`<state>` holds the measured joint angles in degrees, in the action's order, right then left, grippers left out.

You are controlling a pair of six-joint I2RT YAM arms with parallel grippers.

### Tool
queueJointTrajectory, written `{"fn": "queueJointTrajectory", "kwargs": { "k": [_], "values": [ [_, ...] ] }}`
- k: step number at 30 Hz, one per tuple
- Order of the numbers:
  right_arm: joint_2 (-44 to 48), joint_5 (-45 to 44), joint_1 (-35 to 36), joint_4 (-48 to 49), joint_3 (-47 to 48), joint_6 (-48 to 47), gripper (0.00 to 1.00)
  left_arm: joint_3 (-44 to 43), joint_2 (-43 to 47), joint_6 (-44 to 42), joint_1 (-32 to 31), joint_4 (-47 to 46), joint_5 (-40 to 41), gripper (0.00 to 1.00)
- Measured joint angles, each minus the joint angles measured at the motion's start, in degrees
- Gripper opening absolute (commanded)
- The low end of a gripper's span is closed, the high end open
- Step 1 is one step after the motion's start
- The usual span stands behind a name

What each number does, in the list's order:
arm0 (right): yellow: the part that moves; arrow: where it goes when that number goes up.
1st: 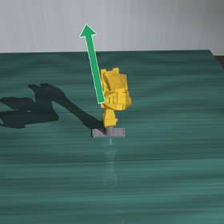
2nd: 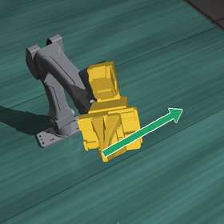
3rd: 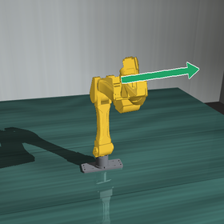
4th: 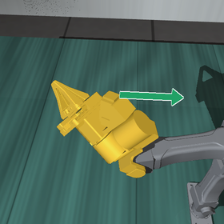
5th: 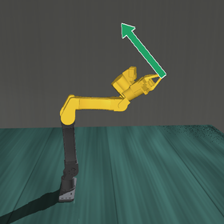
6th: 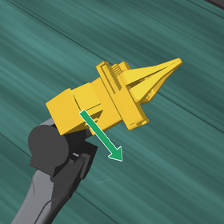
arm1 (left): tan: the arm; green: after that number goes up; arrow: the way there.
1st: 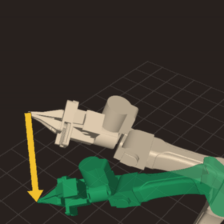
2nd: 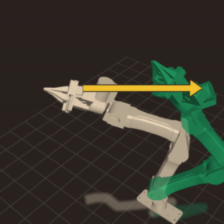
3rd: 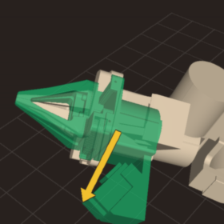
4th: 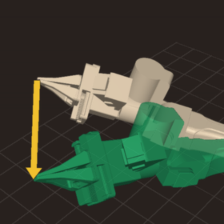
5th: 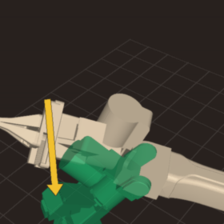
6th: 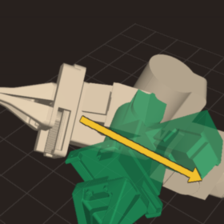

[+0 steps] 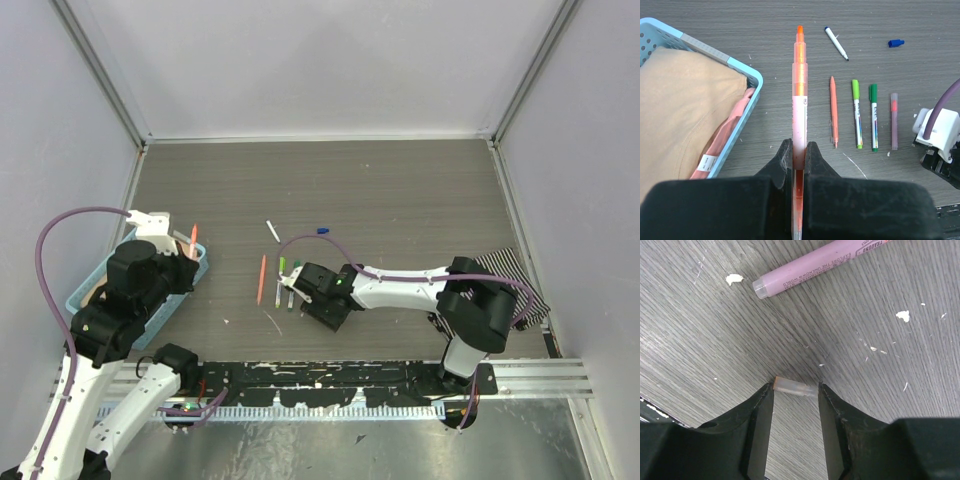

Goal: Insert the pens into the pen caps
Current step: Adjust the pen cap at the center of the board.

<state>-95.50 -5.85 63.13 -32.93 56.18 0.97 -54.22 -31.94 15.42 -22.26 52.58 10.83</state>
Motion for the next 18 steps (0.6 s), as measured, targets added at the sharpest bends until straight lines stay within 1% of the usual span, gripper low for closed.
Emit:
{"fn": "queueJointTrajectory", "kwargs": {
  "k": [4,7,10,13,15,17,18],
  "values": [
    [0.0,0.2,0.0,0.0,0.0,-0.3,0.55,0.0,0.0,0.0,0.0,0.0,0.0,0.0],
    [0.2,0.4,0.0,0.2,0.0,-0.3,0.62,0.0,0.0,0.0,0.0,0.0,0.0,0.0],
    [1.8,0.5,0.0,0.3,0.0,-0.2,0.64,0.0,0.0,0.0,0.0,0.0,0.0,0.0],
    [5.5,-0.2,0.0,1.0,0.0,1.2,0.64,0.0,0.0,0.0,0.0,0.0,0.0,0.0],
    [8.4,-1.8,0.0,1.8,0.0,3.7,0.64,0.0,0.0,0.0,0.0,0.0,0.0,0.0],
    [11.3,-4.9,0.0,2.4,0.0,8.1,0.64,0.0,0.0,0.0,0.0,0.0,0.0,0.0],
    [12.9,-7.3,0.0,2.5,0.0,11.9,0.64,0.0,0.0,0.0,0.0,0.0,0.0,0.0]
  ]
}}
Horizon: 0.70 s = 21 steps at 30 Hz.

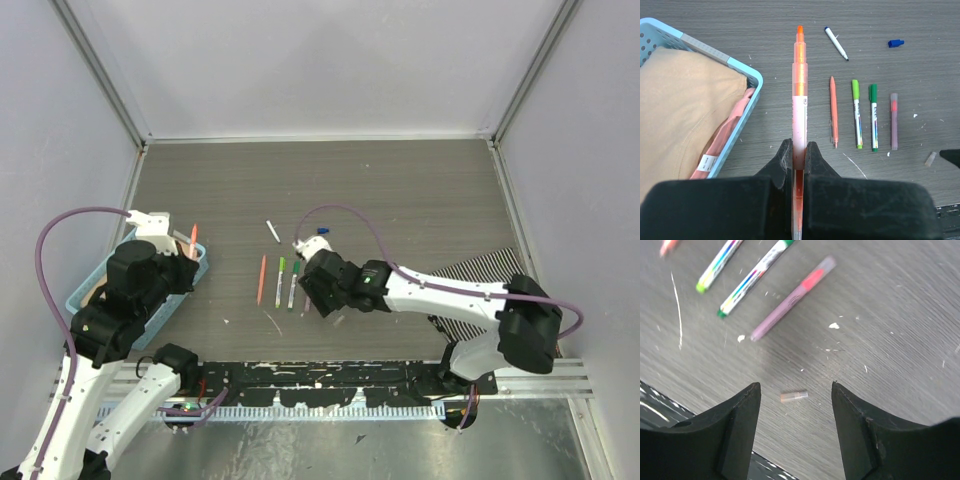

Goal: Insert the pens into the pen caps
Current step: Adjust the pen cap at the center of the board.

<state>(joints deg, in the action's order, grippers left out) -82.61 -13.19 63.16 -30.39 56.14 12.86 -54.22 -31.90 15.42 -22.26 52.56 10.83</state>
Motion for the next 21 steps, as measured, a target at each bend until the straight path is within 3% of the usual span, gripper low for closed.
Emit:
{"fn": "queueJointTrajectory", "kwargs": {
  "k": [7,12,15,21],
  "values": [
    [6.6,-11.5,1.4,-1.9,-1.1,28.9,0.64,0.0,0.0,0.0,0.0,0.0,0.0,0.0],
    [5.2,-15.8,2.6,-8.9,-1.4,50.5,0.66,0.0,0.0,0.0,0.0,0.0,0.0,0.0],
    [2.0,-17.0,3.3,-13.4,-1.3,59.1,0.7,0.0,0.0,0.0,0.0,0.0,0.0,0.0],
    [-2.2,-18.1,3.9,-19.1,-1.2,69.7,0.69,0.0,0.0,0.0,0.0,0.0,0.0,0.0]
  ]
}}
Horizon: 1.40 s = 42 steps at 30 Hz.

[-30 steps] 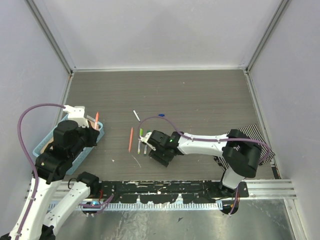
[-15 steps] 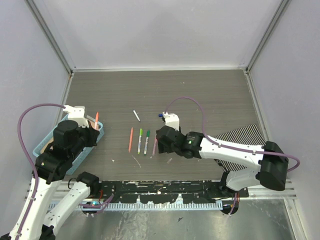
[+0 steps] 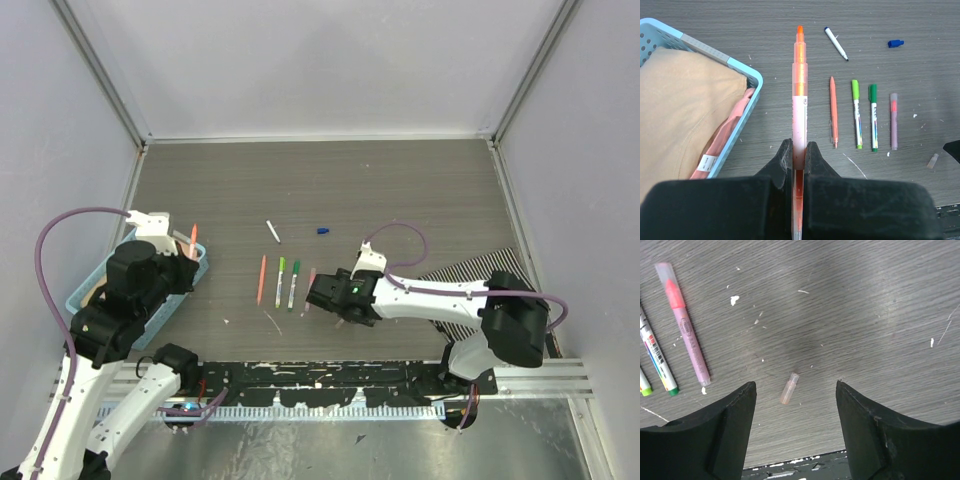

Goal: Insert the pens into the pen caps
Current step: Adjust the pen cap at the center of the board.

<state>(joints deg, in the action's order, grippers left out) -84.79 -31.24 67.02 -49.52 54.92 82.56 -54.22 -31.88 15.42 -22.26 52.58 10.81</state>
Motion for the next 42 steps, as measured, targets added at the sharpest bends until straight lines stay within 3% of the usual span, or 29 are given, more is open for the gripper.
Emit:
{"fn": "queueJointTrajectory", "kwargs": {
  "k": [26,36,38,40,42],
  "values": [
    [-8.5,6.5,0.0,3.5,0.0,4.8,0.55,0.0,0.6,0.0,0.0,0.0,0.0,0.0],
    [-10.1,7.8,0.0,4.5,0.0,4.4,0.37,0.0,0.7,0.0,0.0,0.0,0.0,0.0],
    [-10.1,7.8,0.0,4.5,0.0,4.3,0.29,0.0,0.7,0.0,0.0,0.0,0.0,0.0],
    [-10.1,7.9,0.0,4.8,0.0,4.0,0.14,0.0,0.7,0.0,0.0,0.0,0.0,0.0],
    [-10.2,8.0,0.0,5.4,0.0,3.6,0.1,0.0,0.7,0.0,0.0,0.0,0.0,0.0]
  ]
}}
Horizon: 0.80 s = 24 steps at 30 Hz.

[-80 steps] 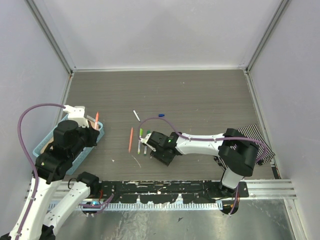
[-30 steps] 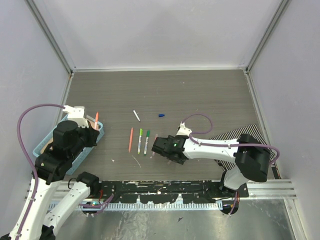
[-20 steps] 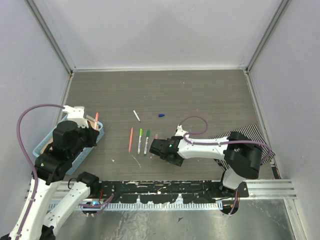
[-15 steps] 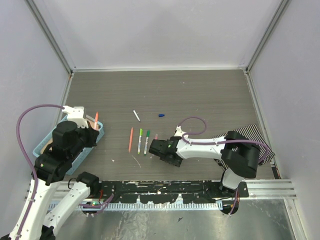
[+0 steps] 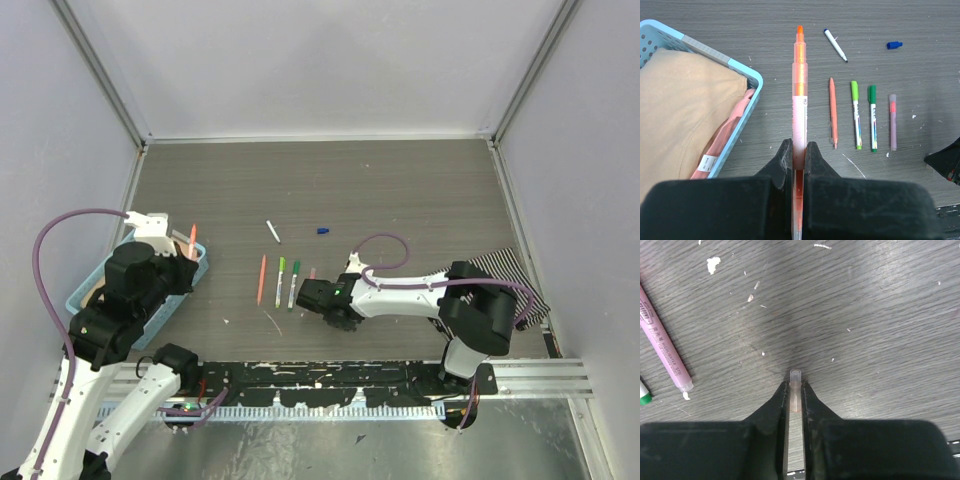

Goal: Insert the pens into the pen caps
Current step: Adjust the pen cap at the center of the board, then insert the pen cap onto the pen.

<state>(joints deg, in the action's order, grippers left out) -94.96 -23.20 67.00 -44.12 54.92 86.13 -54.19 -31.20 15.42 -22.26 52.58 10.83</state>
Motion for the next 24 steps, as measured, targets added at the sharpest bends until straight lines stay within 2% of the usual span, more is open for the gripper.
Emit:
{"fn": "queueJointTrajectory", "kwargs": {
  "k": [9,17,21,24],
  "values": [
    [4.7,-1.1,-1.0,7.3,-5.9,-5.6,0.06,0.0,0.0,0.0,0.0,0.0,0.0,0.0],
    [7.4,0.7,-11.1,10.6,-7.7,-26.4,0.06,0.0,0.2,0.0,0.0,0.0,0.0,0.0],
    [5.7,3.8,-15.4,12.8,-6.8,-35.1,0.11,0.0,0.3,0.0,0.0,0.0,0.0,0.0],
    [4.5,5.4,-16.3,13.4,-5.6,-39.5,0.21,0.0,0.4,0.0,0.0,0.0,0.2,0.0]
  ]
}}
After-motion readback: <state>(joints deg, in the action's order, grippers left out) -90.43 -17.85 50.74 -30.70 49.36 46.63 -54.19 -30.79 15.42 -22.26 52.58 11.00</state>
